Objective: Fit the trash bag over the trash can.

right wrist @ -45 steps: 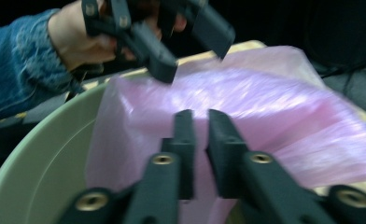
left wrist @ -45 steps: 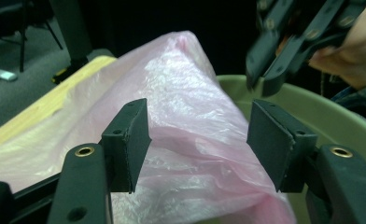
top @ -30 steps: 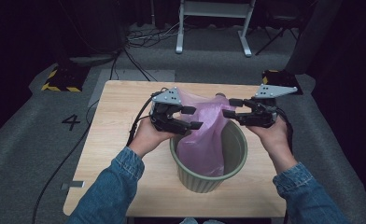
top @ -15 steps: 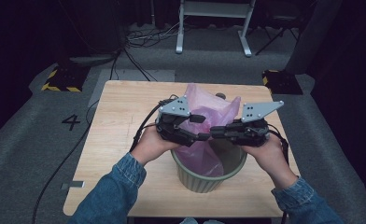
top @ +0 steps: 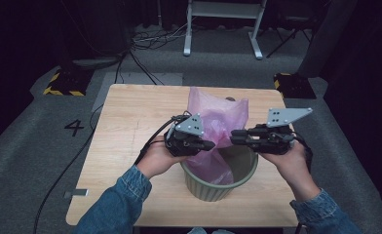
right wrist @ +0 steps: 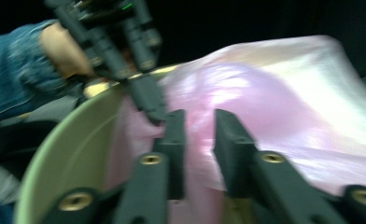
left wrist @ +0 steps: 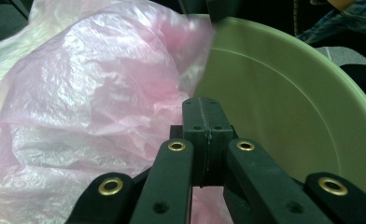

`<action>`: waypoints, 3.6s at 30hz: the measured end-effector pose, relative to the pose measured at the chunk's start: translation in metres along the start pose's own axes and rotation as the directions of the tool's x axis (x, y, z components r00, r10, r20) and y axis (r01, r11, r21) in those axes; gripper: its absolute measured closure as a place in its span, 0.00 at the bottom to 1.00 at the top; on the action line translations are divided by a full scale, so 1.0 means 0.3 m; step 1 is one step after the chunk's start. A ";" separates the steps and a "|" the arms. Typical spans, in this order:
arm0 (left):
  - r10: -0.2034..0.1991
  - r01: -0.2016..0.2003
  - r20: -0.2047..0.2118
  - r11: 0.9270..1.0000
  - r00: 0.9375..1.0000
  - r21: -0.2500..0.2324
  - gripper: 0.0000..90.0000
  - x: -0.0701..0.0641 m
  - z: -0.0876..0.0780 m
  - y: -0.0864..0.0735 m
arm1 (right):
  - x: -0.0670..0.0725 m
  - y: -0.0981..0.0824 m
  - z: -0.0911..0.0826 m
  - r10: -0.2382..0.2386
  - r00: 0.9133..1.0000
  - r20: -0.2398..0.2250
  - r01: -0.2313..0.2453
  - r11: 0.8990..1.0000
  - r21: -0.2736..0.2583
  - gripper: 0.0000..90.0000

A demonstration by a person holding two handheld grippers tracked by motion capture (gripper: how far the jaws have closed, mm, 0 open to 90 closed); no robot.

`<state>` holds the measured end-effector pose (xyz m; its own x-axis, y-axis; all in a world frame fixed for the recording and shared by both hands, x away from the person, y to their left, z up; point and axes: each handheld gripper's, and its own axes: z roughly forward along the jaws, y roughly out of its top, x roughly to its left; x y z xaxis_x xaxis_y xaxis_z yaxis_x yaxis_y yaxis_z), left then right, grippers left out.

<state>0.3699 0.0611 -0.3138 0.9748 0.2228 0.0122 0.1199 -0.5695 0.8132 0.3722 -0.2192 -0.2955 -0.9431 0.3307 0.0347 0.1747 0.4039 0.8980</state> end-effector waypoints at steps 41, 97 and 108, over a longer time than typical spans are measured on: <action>0.079 -0.078 -0.048 0.997 0.996 0.027 0.99 -0.067 -0.019 -0.019 | -0.014 -0.053 -0.116 0.158 0.982 0.107 -0.152 0.986 -0.062 0.50; -0.027 0.015 -0.051 0.973 0.998 -0.228 0.46 -0.055 -0.169 0.145 | 0.098 0.066 -0.066 -0.122 0.973 0.194 0.121 0.993 0.014 0.99; -0.008 0.013 -0.081 0.998 0.997 0.059 0.65 -0.071 0.022 0.082 | 0.108 0.100 -0.079 -0.099 0.987 0.127 0.106 0.993 -0.049 0.99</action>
<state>0.3534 0.0372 -0.2978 0.9553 0.2909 0.0531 0.1431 -0.6120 0.7778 0.3403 -0.2166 -0.2572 -0.9122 0.3947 -0.1101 0.0600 0.3944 0.9170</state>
